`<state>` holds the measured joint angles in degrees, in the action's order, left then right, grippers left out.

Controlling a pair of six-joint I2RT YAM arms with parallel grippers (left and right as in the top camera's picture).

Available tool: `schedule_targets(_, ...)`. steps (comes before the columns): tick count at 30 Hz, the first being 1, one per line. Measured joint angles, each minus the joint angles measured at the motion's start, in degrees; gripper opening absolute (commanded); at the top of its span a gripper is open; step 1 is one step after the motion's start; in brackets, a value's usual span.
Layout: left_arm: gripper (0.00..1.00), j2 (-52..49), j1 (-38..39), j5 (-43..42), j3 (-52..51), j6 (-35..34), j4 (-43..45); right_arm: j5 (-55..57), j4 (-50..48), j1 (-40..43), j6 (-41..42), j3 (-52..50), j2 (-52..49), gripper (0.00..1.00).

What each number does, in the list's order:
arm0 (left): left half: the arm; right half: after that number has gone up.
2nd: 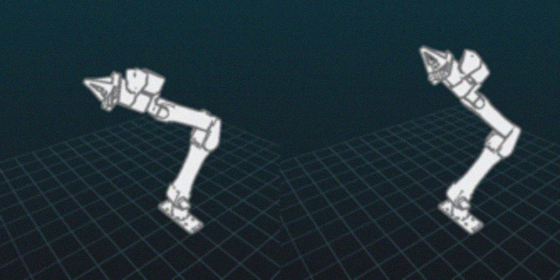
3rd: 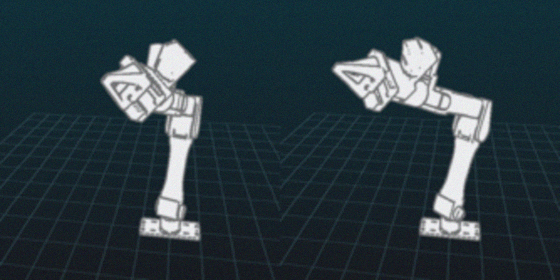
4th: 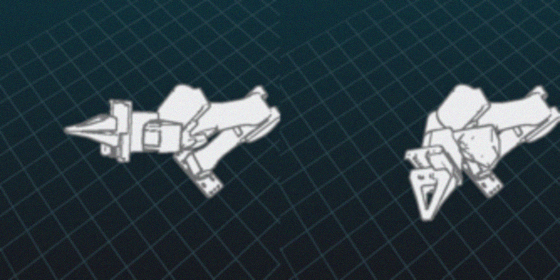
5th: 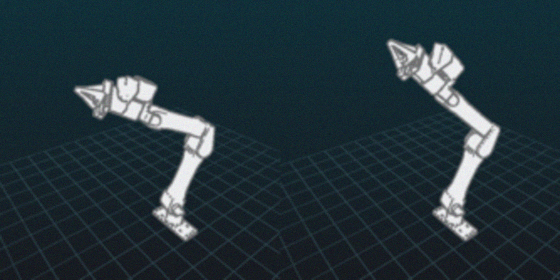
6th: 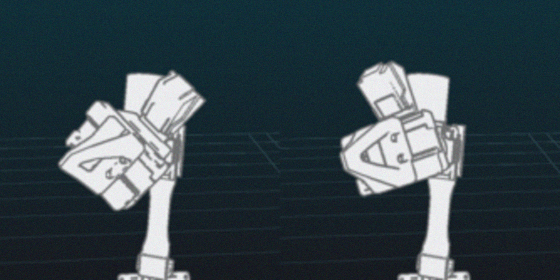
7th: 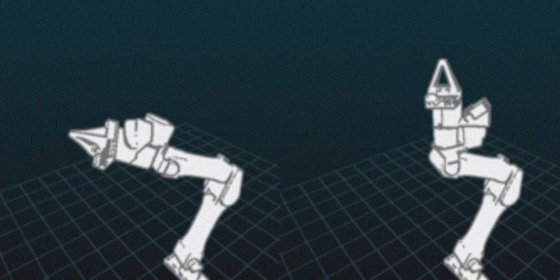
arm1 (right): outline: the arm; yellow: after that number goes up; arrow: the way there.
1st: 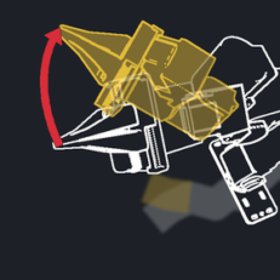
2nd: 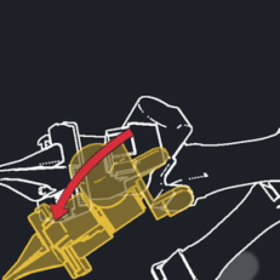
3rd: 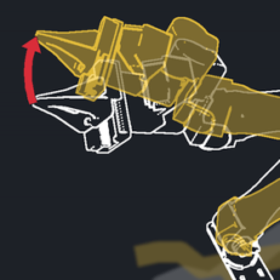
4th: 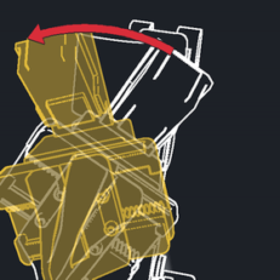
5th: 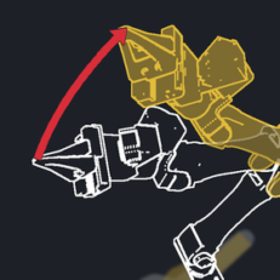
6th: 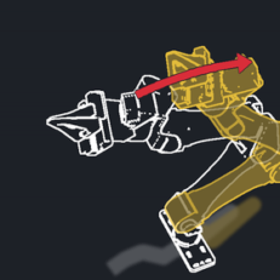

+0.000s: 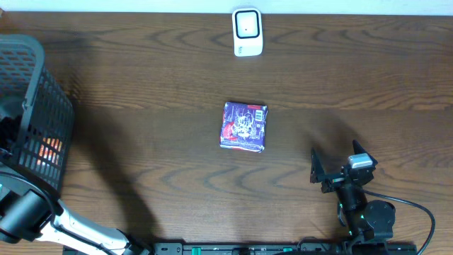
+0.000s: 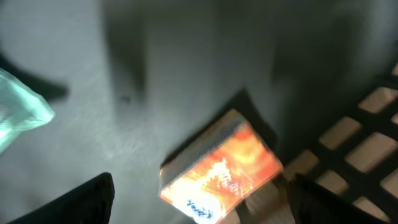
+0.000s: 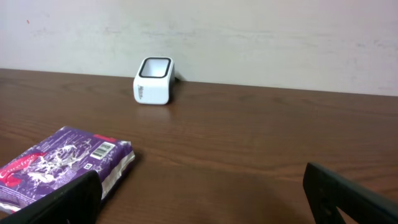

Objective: Scan the item barcode
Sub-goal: 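Reach into the basket and grasp the small orange box, then place the orange box left of the purple package, release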

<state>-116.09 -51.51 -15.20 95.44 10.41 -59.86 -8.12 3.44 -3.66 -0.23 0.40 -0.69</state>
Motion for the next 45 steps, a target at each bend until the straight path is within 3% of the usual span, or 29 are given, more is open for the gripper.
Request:
schedule_targets(5,0.78,-0.1,0.4,-0.5,-6.2,0.5,5.9,0.0,0.0,0.0,0.0,0.0,0.0,0.99)
schedule_targets(6,0.73,-0.1,0.5,-0.7,-7.3,0.5,6.8,0.0,0.0,0.0,0.0,0.0,0.0,0.99)
schedule_targets(8,0.52,-0.1,0.6,-1.1,-9.4,0.3,8.5,0.0,0.0,0.0,0.0,0.0,0.0,0.99)
schedule_targets(9,0.47,-0.1,0.6,-1.5,-10.1,0.6,9.1,0.0,0.0,0.0,0.0,0.0,0.0,0.99)
schedule_targets(13,0.42,0.0,0.7,-4.0,-10.8,0.5,10.4,0.0,0.0,0.0,0.0,0.0,0.0,0.99)
schedule_targets(15,0.29,0.0,0.7,-4.6,-10.9,0.7,10.7,0.0,0.0,0.0,0.0,0.0,0.0,0.99)
schedule_targets(16,0.14,0.0,0.7,-4.9,-11.0,0.6,10.7,0.0,0.0,0.0,0.0,0.0,0.0,0.99)
schedule_targets(17,0.08,0.0,0.7,-5.4,-11.0,0.7,10.8,0.0,0.0,0.0,0.0,0.0,0.0,0.99)
schedule_targets(24,0.08,0.4,0.6,-5.5,-9.8,-5.9,9.7,0.0,0.0,0.0,0.0,0.0,0.0,0.99)
schedule_targets(31,0.07,2.5,-0.3,-11.8,1.6,-15.4,7.2,0.0,0.0,0.0,0.0,0.0,0.0,0.99)
schedule_targets(34,0.07,7.7,-0.5,-15.2,6.7,-22.2,10.5,0.0,0.0,0.0,0.0,0.0,0.0,0.99)
schedule_targets(40,0.07,24.7,-0.6,-28.3,10.8,-39.3,25.9,0.0,0.0,0.0,0.0,0.0,0.0,0.99)
schedule_targets(45,0.07,33.3,5.2,-37.7,11.2,-46.7,29.5,0.0,0.0,0.0,0.0,0.0,0.0,0.99)
